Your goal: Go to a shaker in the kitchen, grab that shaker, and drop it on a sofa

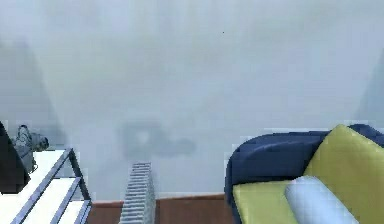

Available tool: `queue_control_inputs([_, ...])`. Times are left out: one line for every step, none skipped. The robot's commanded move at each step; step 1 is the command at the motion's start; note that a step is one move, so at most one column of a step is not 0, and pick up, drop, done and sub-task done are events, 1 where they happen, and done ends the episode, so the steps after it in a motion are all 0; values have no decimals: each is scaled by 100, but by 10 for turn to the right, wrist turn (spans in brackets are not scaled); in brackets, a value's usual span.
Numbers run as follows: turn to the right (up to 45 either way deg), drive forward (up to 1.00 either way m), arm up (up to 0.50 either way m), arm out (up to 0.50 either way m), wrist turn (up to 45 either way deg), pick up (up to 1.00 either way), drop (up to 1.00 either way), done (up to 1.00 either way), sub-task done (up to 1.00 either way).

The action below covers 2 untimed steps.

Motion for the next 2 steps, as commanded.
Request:
queue_control_inputs([120,0,0,0,0,0,0,0,0])
queue_control_inputs([0,15,0,0,0,0,0,0,0])
